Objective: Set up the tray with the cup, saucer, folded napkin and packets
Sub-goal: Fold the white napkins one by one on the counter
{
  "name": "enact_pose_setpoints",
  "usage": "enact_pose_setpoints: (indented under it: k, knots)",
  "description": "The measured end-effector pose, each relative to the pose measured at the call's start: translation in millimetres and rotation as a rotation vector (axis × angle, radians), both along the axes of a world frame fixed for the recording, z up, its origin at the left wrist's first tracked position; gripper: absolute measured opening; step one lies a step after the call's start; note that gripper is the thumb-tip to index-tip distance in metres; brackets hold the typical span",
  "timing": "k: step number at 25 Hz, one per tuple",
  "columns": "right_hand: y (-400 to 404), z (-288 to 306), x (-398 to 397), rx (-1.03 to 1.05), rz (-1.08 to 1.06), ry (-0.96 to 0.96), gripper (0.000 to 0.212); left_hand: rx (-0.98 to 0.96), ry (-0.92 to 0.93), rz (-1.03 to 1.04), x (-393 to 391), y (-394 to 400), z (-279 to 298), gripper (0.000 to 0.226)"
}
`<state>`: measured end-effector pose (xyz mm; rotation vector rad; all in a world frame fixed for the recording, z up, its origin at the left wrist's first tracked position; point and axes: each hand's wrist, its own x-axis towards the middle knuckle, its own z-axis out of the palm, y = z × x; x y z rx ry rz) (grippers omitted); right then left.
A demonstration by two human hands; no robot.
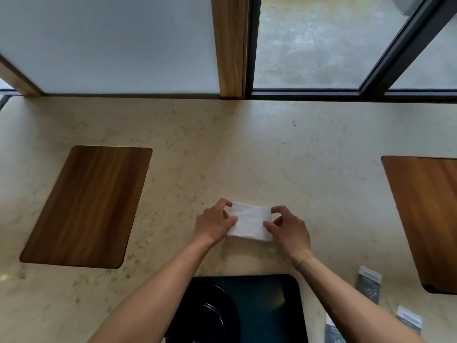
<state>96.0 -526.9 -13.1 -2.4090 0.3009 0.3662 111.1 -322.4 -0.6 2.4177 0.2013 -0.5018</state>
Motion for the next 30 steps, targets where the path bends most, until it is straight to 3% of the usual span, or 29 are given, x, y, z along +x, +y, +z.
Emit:
enact_pose_setpoints:
  k: [13, 20, 30]
  knots:
    - [5, -12, 1, -0.058, -0.029, 0.031, 0.039, 0.133, -0.084, -0.073, 3, 1, -8, 0.043]
    - [4, -13, 8, -0.198, 0.028, -0.027, 0.070, 0.235, -0.175, -0.106, 11, 4, -21, 0.048]
    - [8, -9, 23, -0.299, 0.163, -0.013, 0.029, 0.324, -0.188, -0.214, 24, -6, -25, 0.039]
